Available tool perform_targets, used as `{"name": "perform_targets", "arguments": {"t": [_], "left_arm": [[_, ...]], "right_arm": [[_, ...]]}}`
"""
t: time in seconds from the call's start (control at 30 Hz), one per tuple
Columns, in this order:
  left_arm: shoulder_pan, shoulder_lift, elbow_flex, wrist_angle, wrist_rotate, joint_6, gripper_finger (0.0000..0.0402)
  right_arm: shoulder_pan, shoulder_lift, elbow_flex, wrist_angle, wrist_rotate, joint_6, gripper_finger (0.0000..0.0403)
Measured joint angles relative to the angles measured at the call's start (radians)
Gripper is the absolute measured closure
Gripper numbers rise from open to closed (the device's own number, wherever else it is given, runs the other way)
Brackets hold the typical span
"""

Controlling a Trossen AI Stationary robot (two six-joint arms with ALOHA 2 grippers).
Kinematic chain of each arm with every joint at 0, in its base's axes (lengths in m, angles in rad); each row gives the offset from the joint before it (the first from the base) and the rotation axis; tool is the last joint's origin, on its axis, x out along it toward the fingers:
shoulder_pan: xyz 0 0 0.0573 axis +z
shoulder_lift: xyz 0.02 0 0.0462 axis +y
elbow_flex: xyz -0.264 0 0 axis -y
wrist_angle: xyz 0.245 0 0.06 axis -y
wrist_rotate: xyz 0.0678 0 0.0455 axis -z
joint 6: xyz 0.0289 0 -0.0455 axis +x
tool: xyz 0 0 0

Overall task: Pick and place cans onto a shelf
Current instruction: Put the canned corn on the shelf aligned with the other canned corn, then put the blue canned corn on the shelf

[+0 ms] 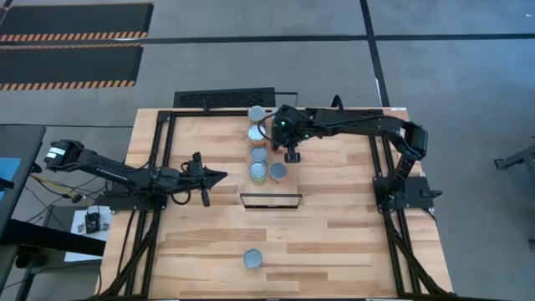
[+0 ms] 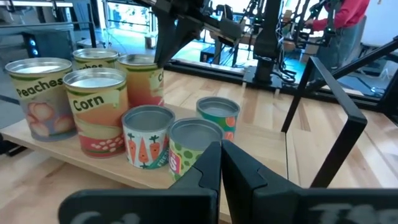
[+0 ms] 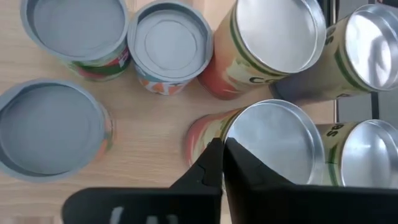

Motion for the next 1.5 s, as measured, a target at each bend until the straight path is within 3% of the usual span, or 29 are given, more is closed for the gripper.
{"name": "perform_targets", "arguments": {"t": [0.43,0.83,1.07,1.3,1.5], "left_arm": [[0.001,-0.003,0.000,0.006,0.063,0.054,0.0401],[0.001,-0.003,0.000,0.014,0.089,0.076,0.0401],[0.001,-0.003,-0.001,0.019,0.135,0.076,0.0401],[-0.007,-0.003,-0.001,0.018,0.153,0.087,0.0401],[-0.007,-0.003,-0.001,-0.004,0.155,0.100,0.0401]], "right_arm": [[-0.002,0.005,0.000,0.019,0.001,0.026,0.0326],[0.075,-0.185,0.000,-0.006,0.034,0.056,0.0335],[0.204,-0.302,-0.067,-0.040,0.030,0.115,0.0395],[0.393,-0.417,-0.267,0.149,0.038,0.282,0.0395],[0.625,-0.421,-0.348,0.317,0.165,0.441,0.0394]]}}
